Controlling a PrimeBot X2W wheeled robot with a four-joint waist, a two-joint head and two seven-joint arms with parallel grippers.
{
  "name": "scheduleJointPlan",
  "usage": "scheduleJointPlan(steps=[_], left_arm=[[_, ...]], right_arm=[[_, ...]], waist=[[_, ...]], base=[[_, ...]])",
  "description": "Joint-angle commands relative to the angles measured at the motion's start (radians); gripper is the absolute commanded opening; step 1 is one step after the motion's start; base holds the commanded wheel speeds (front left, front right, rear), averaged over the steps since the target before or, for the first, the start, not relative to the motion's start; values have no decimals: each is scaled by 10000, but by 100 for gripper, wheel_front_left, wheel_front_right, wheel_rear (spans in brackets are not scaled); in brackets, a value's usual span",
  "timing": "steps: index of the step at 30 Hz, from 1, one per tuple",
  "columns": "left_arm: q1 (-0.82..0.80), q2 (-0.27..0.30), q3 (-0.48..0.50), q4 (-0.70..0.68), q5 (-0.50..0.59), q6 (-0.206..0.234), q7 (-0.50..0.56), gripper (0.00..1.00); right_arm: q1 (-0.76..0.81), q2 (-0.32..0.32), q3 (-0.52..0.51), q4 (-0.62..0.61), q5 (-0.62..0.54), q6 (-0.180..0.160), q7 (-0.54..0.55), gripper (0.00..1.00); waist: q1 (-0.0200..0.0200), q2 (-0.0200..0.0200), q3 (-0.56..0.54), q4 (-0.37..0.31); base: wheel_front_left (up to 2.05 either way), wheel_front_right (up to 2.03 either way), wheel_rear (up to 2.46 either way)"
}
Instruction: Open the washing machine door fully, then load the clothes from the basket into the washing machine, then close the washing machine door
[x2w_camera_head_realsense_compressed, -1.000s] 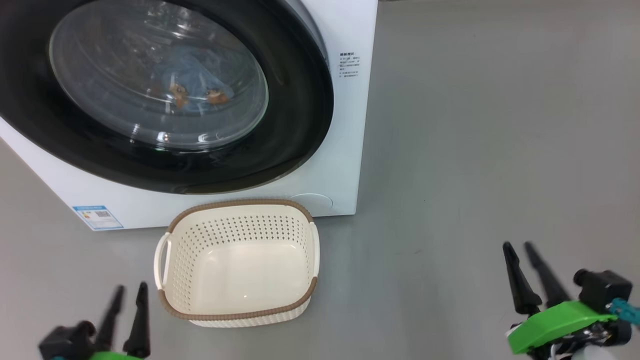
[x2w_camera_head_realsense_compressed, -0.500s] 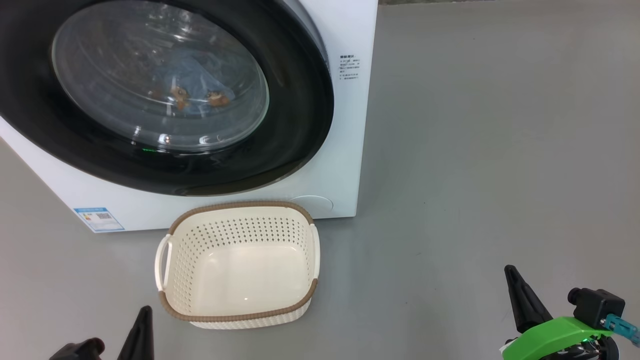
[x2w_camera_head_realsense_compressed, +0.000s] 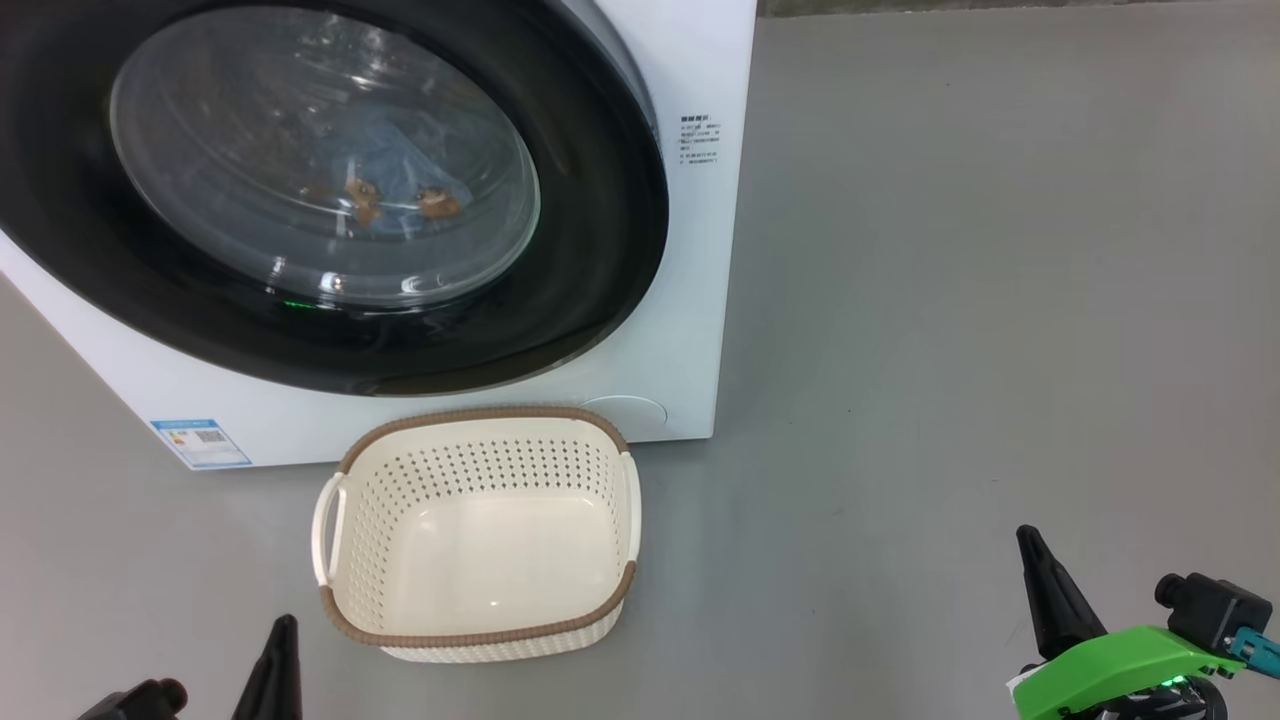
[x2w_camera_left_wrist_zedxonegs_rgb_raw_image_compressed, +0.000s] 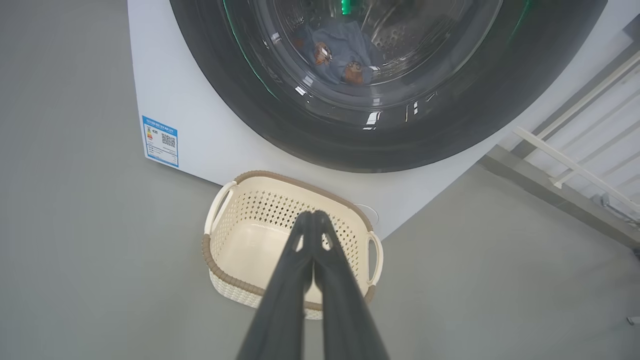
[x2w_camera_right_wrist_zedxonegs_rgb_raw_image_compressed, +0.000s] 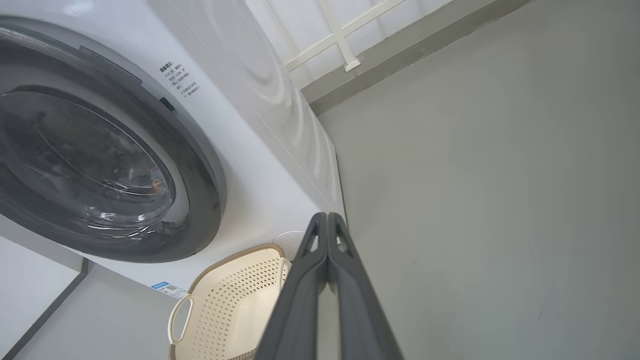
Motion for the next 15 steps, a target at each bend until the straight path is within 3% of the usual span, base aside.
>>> scheduleJointPlan(steps=[1, 15], left_arm=[[-342, 98, 197, -271, -225, -4, 52, 0], [-445, 7, 395, -347, -1590, -6, 461, 0]], right_arm=[[-174, -72, -34, -293, 267, 3, 63, 0], [-158, 55, -187, -474, 1581, 4, 477, 0]], waist=[[-1, 0, -6, 1], [-1, 0, -94, 12]], base=[[0, 0, 0], [0, 0, 0]])
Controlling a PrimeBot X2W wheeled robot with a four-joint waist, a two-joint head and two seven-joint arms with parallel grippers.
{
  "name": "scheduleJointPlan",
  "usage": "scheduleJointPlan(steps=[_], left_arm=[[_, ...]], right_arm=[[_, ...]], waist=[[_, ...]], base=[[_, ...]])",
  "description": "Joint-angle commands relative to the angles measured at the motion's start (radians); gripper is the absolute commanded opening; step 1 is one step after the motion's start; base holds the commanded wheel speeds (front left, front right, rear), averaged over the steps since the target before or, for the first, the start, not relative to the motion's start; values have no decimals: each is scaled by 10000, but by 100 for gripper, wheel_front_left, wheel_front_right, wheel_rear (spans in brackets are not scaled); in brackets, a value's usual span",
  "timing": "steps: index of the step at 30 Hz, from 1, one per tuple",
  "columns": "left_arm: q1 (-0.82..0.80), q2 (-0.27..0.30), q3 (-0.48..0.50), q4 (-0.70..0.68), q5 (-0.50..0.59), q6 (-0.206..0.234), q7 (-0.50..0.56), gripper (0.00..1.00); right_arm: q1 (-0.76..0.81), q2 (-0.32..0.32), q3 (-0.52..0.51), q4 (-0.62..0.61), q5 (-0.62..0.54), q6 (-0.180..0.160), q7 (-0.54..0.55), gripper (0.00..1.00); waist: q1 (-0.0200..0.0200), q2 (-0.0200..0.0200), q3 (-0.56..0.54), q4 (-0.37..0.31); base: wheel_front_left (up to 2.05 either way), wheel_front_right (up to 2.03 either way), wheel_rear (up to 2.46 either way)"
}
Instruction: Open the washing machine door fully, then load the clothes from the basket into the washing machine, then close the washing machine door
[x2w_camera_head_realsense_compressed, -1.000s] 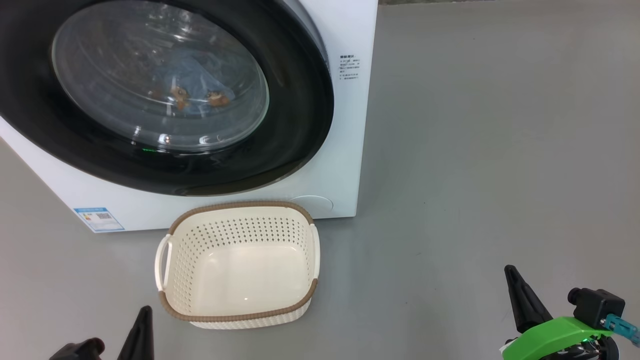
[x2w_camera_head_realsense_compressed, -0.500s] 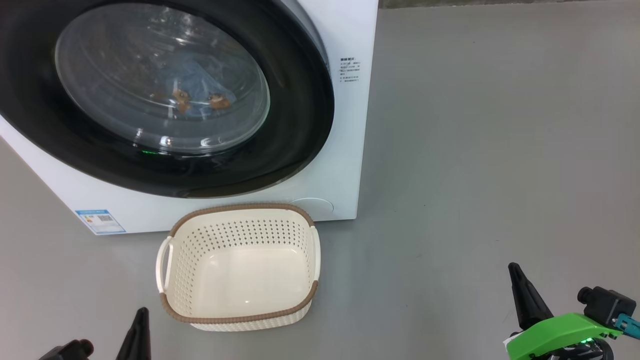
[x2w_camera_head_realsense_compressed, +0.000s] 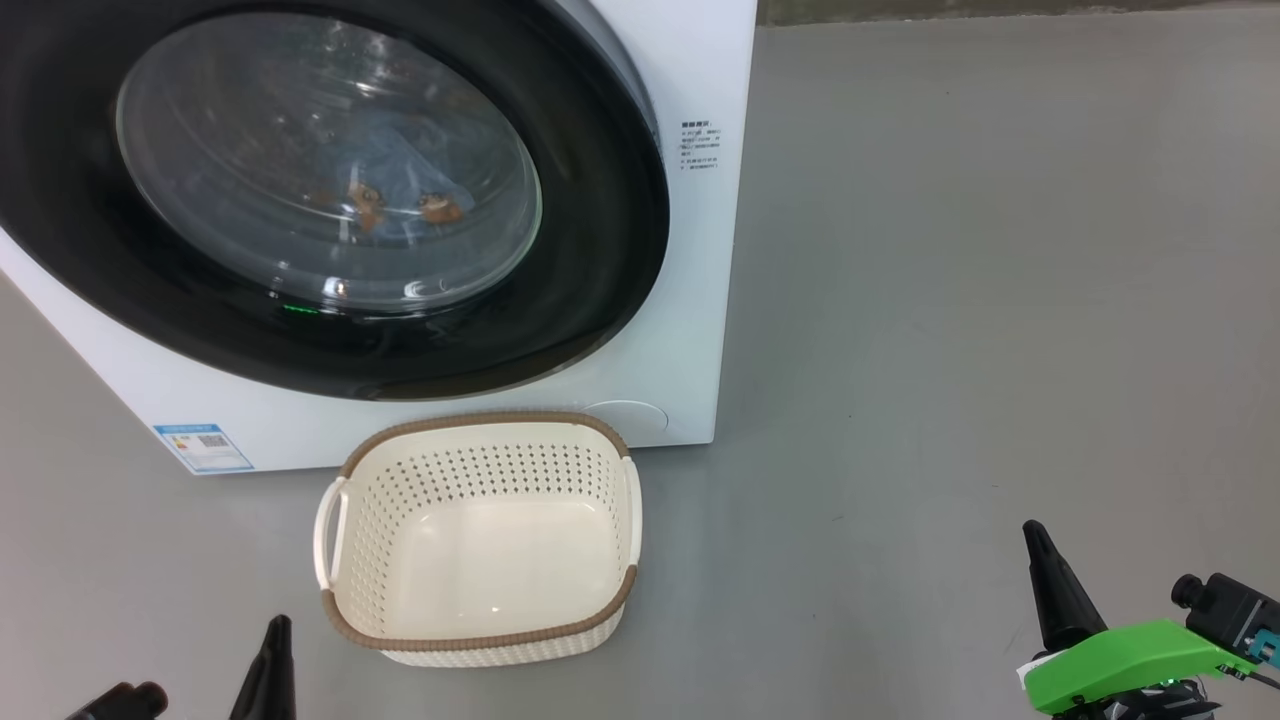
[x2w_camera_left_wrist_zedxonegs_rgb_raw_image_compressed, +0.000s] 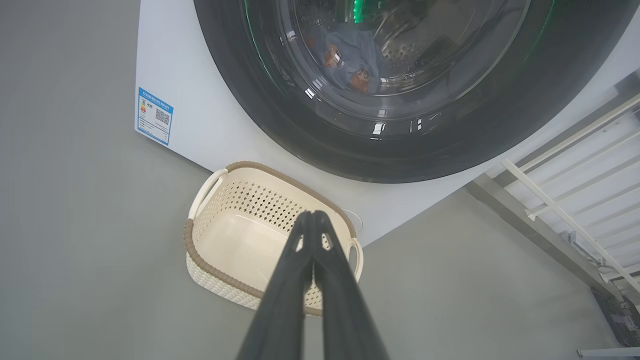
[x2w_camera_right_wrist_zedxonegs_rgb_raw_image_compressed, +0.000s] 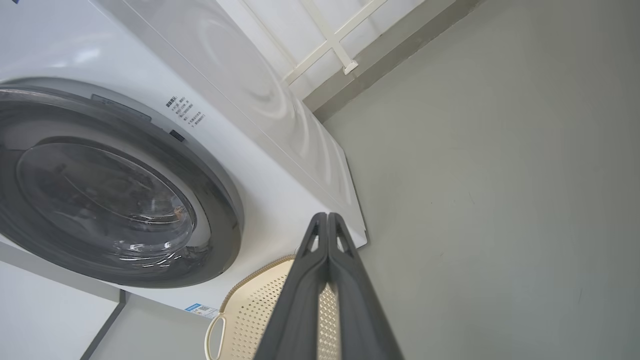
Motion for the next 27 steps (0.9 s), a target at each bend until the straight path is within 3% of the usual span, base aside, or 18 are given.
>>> scheduleJointPlan(steps=[1, 27], left_arm=[[-413, 86, 209, -287, -228, -6, 51, 0], [-605, -89, 583, -427, -2755, -10, 814, 0]], right_arm=[[-157, -47, -31, -299, 245, 6, 78, 0], [-127, 189, -314, -637, 2682, 9, 846, 0]], waist=[[-1, 0, -8, 1], [-1, 0, -169, 21]], base=[[0, 0, 0], [0, 0, 0]])
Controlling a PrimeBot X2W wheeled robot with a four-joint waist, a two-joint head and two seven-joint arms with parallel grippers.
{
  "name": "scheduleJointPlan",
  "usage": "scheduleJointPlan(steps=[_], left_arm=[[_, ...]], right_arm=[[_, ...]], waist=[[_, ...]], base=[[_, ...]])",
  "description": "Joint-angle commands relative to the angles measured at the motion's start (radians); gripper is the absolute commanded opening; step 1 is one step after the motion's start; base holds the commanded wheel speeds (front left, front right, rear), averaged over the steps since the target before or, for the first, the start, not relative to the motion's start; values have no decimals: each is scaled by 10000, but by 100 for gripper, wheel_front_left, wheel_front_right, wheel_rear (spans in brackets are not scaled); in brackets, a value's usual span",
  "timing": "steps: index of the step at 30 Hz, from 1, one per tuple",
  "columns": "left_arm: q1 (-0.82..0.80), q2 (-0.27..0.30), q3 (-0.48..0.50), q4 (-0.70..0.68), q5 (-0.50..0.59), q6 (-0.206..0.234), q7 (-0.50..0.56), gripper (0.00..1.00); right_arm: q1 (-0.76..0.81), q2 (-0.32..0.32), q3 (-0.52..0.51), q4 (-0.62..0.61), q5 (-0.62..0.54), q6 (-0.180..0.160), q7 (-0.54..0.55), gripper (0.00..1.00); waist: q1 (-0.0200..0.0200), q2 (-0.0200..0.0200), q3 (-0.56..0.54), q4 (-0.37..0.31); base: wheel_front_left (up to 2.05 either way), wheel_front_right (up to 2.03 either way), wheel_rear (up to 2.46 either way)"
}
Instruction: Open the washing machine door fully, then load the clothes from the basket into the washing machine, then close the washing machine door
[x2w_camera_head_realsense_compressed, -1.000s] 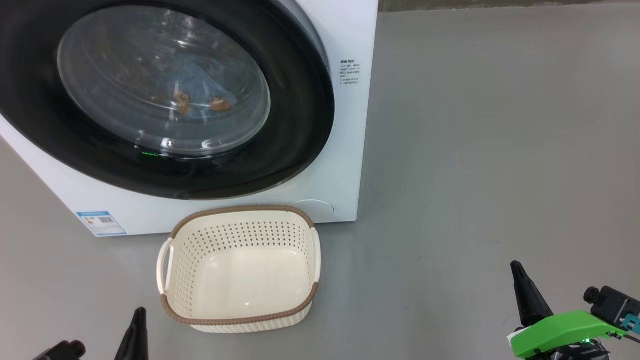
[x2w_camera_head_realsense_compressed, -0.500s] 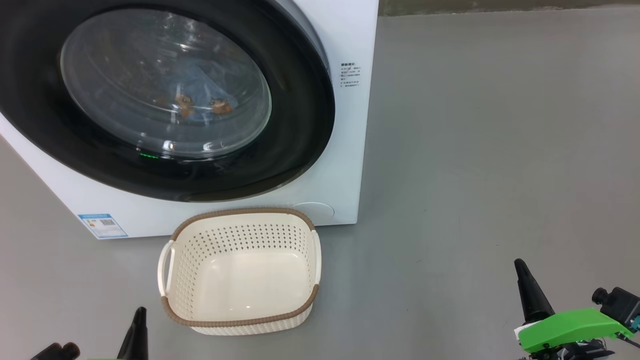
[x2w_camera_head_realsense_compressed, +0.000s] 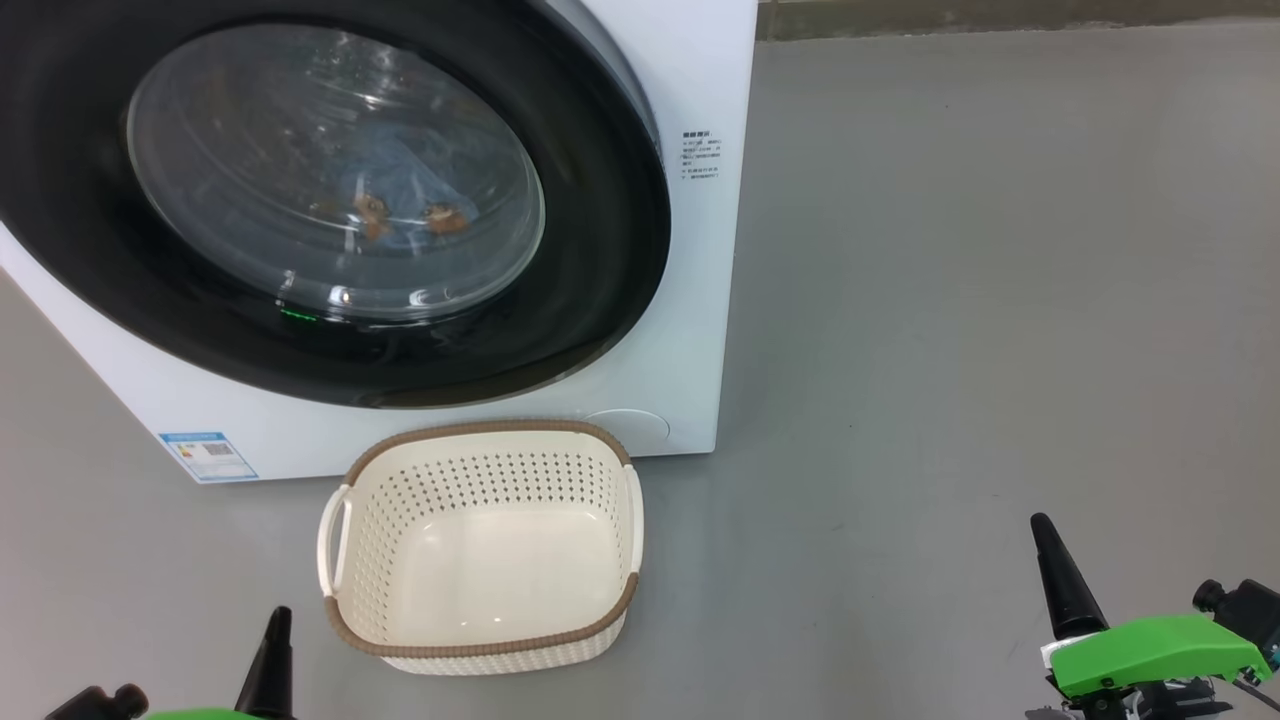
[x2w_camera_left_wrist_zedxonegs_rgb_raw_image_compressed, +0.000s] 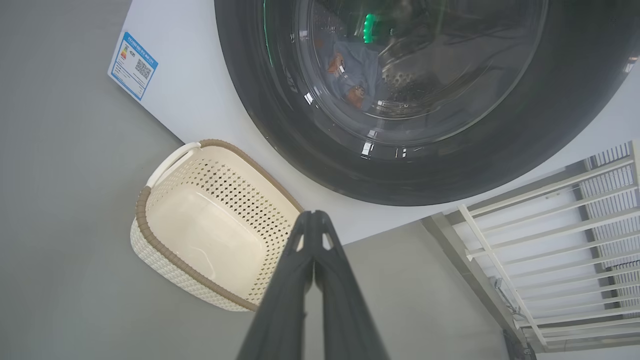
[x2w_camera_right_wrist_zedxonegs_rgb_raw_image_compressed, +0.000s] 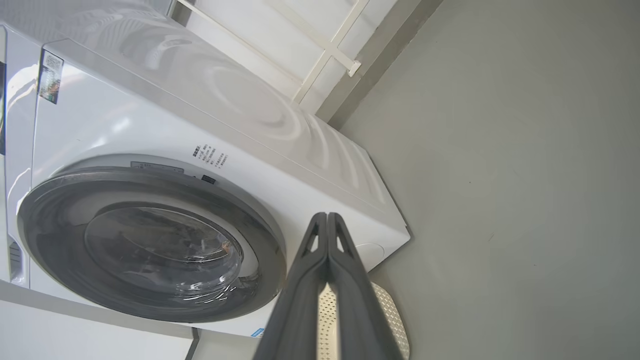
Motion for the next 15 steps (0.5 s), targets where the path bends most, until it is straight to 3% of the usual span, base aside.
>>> scheduleJointPlan(steps=[1, 15], left_arm=[[-445, 117, 268, -304, -267, -20, 61, 0], [-548, 21, 471, -379, -1624, -22, 473, 0]], right_arm=[[-127, -34, 28, -324, 270, 9, 84, 0], [-111, 93, -124, -505, 1581, 11, 497, 0]], waist=[[-1, 0, -9, 2], [-1, 0, -97, 13]], base=[[0, 0, 0], [0, 0, 0]])
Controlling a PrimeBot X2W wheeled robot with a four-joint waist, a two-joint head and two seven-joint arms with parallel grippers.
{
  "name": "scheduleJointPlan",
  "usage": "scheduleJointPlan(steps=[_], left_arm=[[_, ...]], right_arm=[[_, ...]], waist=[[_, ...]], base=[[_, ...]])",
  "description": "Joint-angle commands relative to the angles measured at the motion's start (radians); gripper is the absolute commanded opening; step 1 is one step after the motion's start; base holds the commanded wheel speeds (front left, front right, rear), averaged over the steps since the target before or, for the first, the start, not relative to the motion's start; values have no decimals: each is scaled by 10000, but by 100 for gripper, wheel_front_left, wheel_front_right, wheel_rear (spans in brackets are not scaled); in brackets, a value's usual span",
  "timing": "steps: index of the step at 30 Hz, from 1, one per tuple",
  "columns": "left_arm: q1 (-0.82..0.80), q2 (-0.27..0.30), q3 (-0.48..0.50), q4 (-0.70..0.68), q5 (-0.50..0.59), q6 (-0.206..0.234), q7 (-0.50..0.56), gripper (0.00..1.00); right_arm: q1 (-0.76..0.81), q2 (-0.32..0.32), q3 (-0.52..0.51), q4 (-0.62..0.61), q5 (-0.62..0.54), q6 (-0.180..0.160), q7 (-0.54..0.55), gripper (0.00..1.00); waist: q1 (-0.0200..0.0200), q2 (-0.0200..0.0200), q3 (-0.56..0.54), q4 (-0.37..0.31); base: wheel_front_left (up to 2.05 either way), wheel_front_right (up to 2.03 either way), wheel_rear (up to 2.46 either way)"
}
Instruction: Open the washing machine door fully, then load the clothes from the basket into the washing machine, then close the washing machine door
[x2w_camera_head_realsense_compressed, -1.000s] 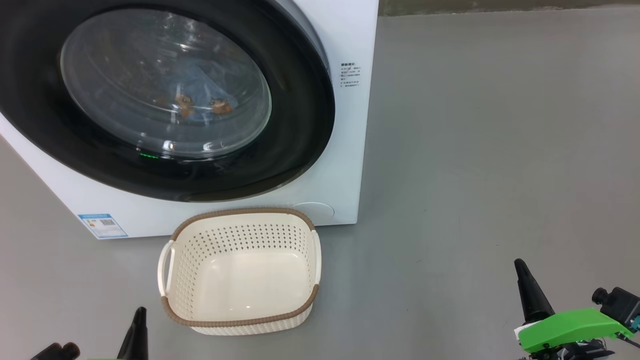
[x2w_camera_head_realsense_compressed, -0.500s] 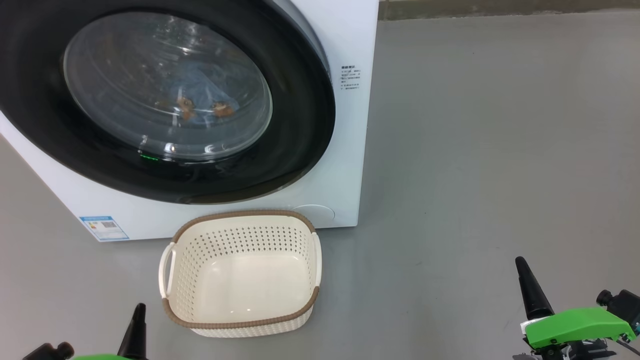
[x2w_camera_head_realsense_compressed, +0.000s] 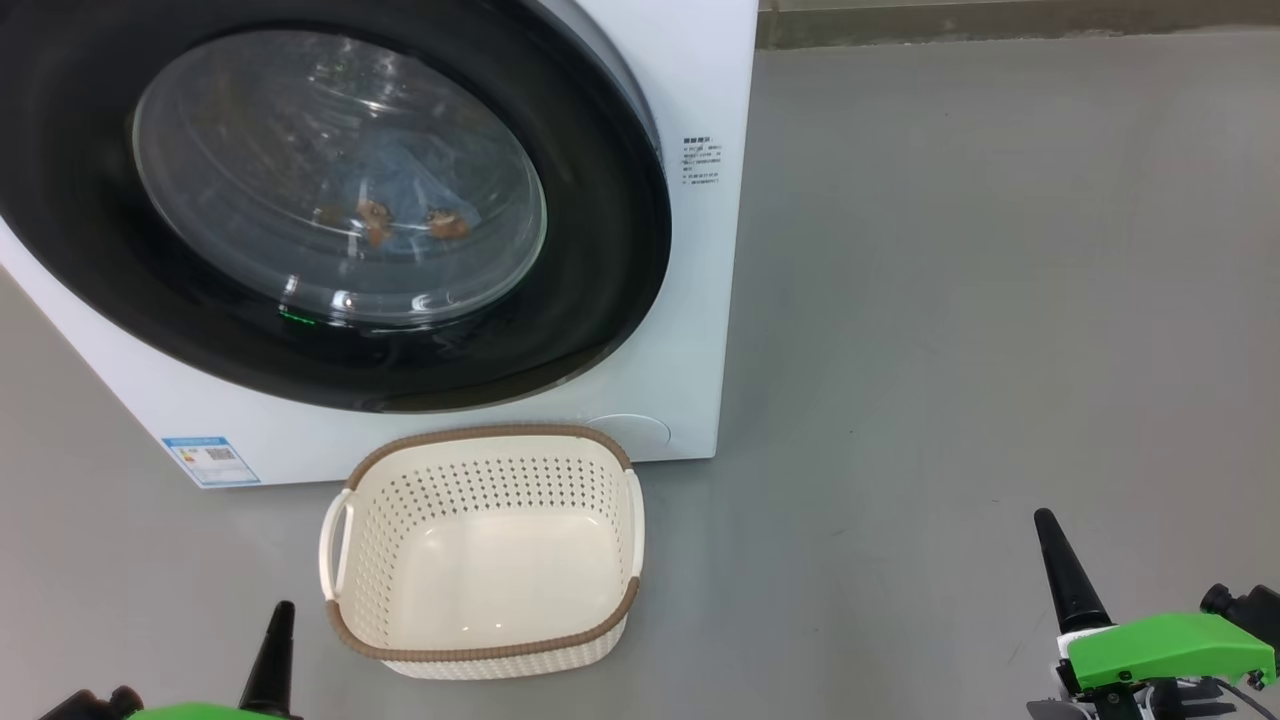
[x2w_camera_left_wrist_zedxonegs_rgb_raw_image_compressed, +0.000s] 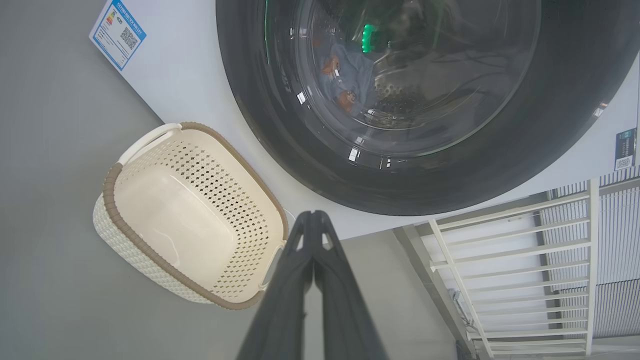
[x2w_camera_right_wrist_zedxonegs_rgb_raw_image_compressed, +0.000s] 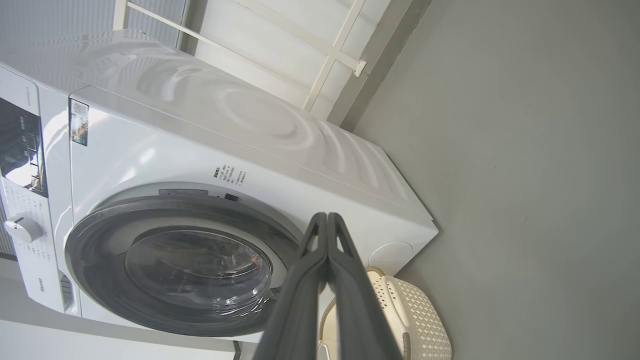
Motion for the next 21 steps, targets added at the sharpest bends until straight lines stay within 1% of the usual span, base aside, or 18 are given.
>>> scheduleJointPlan(steps=[1, 21], left_arm=[[-487, 99, 324, -300, -324, -22, 73, 0], [-635, -40, 617, -408, -2266, -26, 664, 0]], right_arm=[[-109, -15, 74, -344, 271, 11, 97, 0], [-86, 167, -144, -603, 2149, 13, 689, 0]], waist=[[0, 0, -11, 2], [0, 0, -136, 17]], base=[[0, 0, 0], [0, 0, 0]])
